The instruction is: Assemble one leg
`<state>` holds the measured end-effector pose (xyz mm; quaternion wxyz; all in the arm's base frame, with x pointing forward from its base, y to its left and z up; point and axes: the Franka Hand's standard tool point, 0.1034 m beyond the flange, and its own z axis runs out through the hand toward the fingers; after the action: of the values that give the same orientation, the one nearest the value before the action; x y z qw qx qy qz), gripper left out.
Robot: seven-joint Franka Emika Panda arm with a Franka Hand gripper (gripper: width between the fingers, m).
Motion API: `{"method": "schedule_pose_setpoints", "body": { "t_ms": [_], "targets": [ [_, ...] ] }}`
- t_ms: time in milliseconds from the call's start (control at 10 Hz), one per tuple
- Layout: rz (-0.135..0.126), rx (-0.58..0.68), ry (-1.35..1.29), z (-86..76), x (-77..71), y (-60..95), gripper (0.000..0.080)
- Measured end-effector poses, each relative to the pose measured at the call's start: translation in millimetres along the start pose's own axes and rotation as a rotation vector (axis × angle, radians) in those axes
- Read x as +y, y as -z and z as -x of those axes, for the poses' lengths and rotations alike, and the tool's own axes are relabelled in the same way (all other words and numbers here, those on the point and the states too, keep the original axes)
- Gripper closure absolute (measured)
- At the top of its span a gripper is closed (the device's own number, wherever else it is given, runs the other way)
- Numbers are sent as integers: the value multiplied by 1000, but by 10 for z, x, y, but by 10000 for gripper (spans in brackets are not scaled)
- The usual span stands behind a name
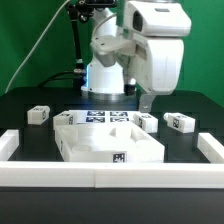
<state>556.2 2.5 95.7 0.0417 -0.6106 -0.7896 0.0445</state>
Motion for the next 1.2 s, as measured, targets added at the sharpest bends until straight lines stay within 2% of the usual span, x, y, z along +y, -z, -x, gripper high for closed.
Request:
{"method": "schedule_pose_setpoints", "body": {
  "t_ms": [200, 300, 400, 800, 900, 1100, 1200],
  "targets": [
    [-2, 46, 88, 147, -262, -185, 150],
    [0, 49, 98, 203, -338, -252, 150],
    [-10, 54, 94, 236, -413, -308, 150],
    [-12, 53, 96, 259, -430, -321, 150],
    [-16, 57, 109, 292, -485, -346, 150],
    [14, 90, 96, 256, -799, -514, 150],
    [12, 94, 88, 233, -929, -618, 150]
  ]
}}
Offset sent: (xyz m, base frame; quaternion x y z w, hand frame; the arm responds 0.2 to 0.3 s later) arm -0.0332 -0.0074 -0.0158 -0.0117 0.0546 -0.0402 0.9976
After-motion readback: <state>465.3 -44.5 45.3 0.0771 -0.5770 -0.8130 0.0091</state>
